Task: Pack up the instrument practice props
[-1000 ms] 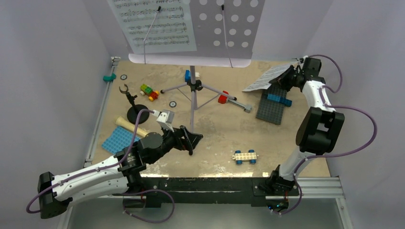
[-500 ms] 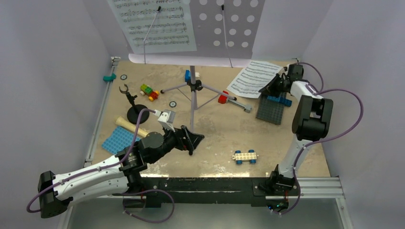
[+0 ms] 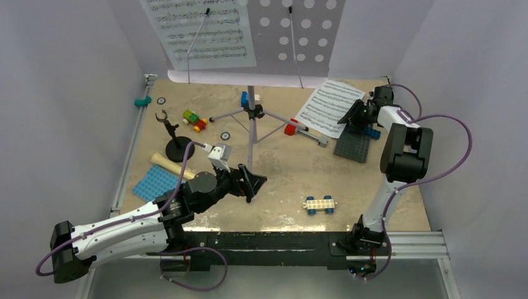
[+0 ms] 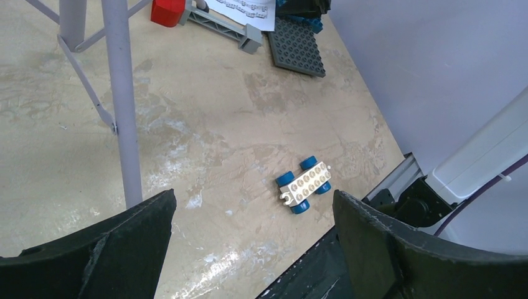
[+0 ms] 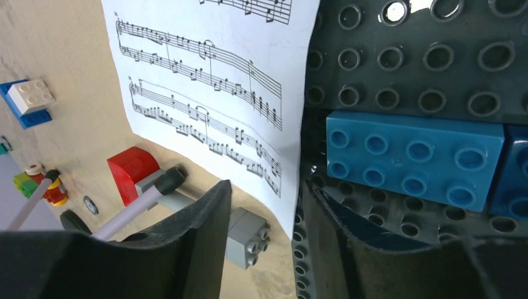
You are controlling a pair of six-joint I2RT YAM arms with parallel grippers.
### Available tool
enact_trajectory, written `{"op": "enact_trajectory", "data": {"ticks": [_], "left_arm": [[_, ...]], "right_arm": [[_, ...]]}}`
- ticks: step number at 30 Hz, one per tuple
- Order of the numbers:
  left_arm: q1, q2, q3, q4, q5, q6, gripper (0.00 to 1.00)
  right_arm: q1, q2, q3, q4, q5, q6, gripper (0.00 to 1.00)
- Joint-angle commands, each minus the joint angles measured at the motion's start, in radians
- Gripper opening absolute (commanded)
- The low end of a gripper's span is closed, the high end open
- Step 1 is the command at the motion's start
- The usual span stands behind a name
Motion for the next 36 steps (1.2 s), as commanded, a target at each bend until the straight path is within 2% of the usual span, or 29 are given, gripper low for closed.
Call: {"op": "enact_trajectory", "data": {"ticks": [1, 2, 3, 4, 7, 12, 17, 19, 21, 25, 30, 36], "left_arm": [[-0.006, -0.013, 0.053, -0.043, -0.040, -0.010, 1.00], [-0.006, -0.015, 0.064, -0.066, -0.052, -0.017, 1.00], [-0.006, -0.015, 0.075, -0.087, -0.065, -0.021, 1.00], [-0.006, -0.015, 0.085, -0.106, -0.078, -0.024, 1.00], [-0.006, -0.024, 0.110, -0.162, -0.125, -0.040, 1.00], [-0.006, -0.069, 0.132, -0.172, -0.184, -0.012, 1.00], [-0.004, -0.108, 0.199, -0.161, -0.272, 0.095, 1.00], [-0.001, -0.114, 0.251, -0.163, -0.290, 0.158, 1.00], [0.012, -0.086, 0.346, -0.248, -0.299, 0.203, 1.00], [0.053, -0.037, 0.532, -0.366, -0.303, 0.265, 1.00], [0.057, -0.154, 0.512, -0.174, -0.315, 0.450, 1.00], [0.057, -0.170, 0.605, -0.032, -0.379, 0.685, 0.98]], "right_arm": [[-0.004, -0.091, -0.004, 0.000, 0.054, -0.002, 0.55], [-0.005, -0.106, -0.006, 0.002, 0.055, 0.004, 0.58], [-0.004, -0.127, -0.006, 0.002, 0.059, 0.012, 0.67], [-0.004, -0.151, -0.008, 0.005, 0.064, 0.029, 0.71], [-0.004, -0.250, -0.028, 0.042, 0.076, 0.073, 0.76], [0.018, -0.475, -0.103, 0.095, 0.129, 0.131, 0.77], [0.091, -0.767, -0.355, 0.222, 0.178, 0.140, 0.77], [0.170, -0.894, -0.481, 0.298, 0.209, 0.108, 0.75], [0.322, -1.028, -0.583, 0.348, 0.287, 0.056, 0.73], [0.506, -1.186, -0.698, 0.382, 0.361, -0.004, 0.72], [0.720, -1.292, -0.732, 0.374, 0.394, -0.098, 0.71], [1.026, -1.283, -0.619, 0.379, 0.561, -0.256, 0.71]]}}
